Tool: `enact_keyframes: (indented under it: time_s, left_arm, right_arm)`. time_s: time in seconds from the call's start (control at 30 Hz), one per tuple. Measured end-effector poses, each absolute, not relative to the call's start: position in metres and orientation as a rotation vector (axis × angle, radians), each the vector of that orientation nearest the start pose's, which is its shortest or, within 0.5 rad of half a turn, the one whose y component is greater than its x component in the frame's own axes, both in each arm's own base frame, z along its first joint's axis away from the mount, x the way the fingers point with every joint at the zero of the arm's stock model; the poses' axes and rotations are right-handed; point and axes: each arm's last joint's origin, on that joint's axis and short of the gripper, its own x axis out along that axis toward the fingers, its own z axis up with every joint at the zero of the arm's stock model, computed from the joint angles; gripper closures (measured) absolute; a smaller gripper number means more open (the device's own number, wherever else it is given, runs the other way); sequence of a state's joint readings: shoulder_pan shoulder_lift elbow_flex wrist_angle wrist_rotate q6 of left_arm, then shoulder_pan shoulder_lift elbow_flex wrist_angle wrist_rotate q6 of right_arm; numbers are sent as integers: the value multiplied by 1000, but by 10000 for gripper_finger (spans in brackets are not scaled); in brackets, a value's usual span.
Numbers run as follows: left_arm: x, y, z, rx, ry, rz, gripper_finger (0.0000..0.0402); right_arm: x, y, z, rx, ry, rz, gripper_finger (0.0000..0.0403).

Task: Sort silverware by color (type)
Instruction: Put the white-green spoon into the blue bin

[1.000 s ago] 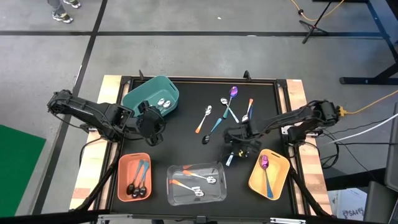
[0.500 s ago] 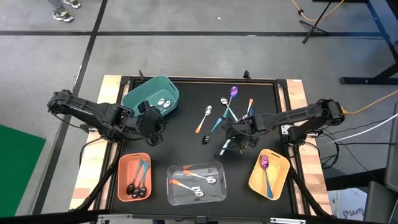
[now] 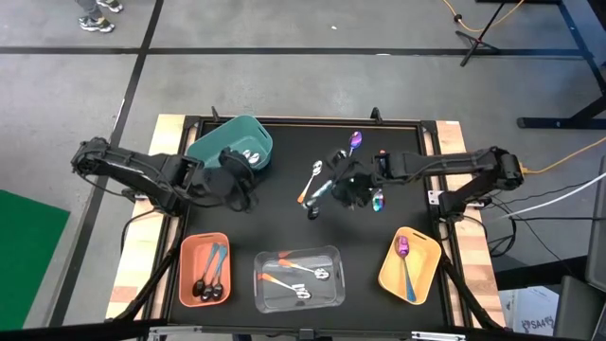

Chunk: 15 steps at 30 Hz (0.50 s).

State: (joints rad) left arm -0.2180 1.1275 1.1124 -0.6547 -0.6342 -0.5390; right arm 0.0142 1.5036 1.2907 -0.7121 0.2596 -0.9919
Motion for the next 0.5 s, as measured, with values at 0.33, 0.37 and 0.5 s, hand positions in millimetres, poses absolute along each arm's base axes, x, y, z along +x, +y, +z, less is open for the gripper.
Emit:
enact_keyframes:
  time_s: [0.33, 0.37, 0.5]
  left_arm:
    - [240, -24, 365, -253, 296, 333, 317]
    - [241, -22, 366, -262, 284, 317, 316]
    - [242, -14, 368, -293, 269, 295, 295]
  right_arm:
    - [326, -8, 310, -1101, 788, 163, 400]
    - [327, -7, 311, -1117, 779, 170, 400]
    - [330, -7, 314, -1123, 734, 155, 400]
